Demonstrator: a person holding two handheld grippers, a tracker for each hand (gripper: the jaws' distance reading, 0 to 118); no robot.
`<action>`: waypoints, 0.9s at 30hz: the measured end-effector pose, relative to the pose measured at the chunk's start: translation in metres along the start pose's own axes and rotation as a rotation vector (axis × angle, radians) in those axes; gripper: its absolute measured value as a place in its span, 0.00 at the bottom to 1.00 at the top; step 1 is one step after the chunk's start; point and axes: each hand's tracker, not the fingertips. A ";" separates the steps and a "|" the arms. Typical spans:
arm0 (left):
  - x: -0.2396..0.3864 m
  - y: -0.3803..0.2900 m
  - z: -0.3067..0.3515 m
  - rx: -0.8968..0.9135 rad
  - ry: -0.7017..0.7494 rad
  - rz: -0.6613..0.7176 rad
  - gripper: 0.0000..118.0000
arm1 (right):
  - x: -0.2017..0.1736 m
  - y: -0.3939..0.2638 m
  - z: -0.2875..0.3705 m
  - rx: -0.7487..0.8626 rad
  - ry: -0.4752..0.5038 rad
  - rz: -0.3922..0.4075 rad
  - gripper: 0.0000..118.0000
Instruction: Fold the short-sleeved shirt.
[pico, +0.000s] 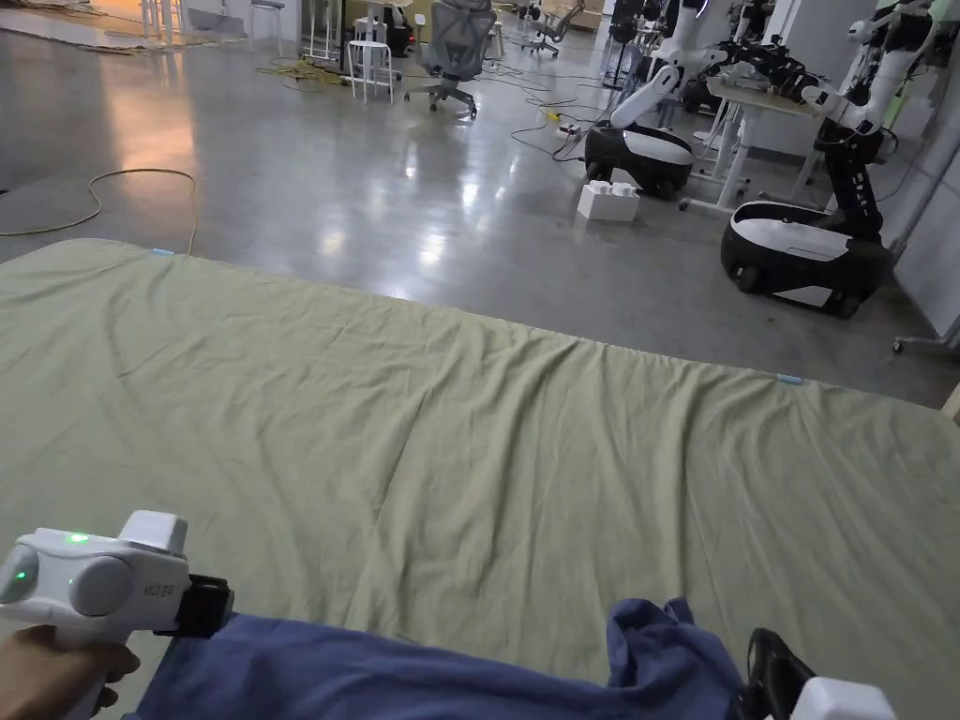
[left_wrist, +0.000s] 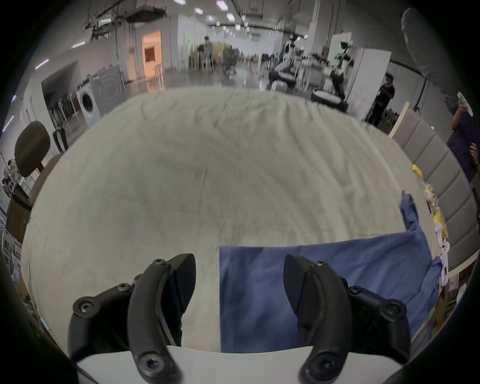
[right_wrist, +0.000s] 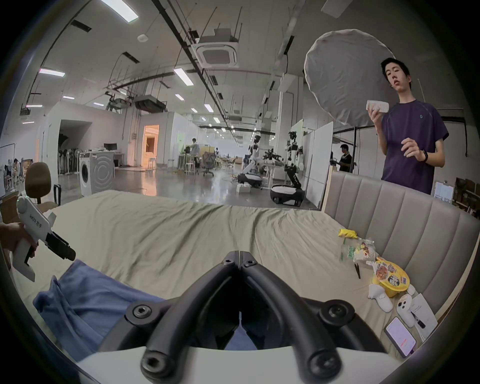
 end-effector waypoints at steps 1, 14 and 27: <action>-0.001 0.000 -0.010 -0.033 0.006 0.002 0.61 | 0.001 -0.004 -0.002 -0.013 -0.003 -0.005 0.00; 0.021 -0.015 -0.037 -0.003 0.064 -0.112 0.14 | 0.019 -0.039 -0.035 -0.153 -0.033 0.013 0.00; 0.022 -0.019 0.003 0.077 0.026 -0.105 0.05 | 0.073 -0.068 -0.190 -0.660 0.080 0.000 0.65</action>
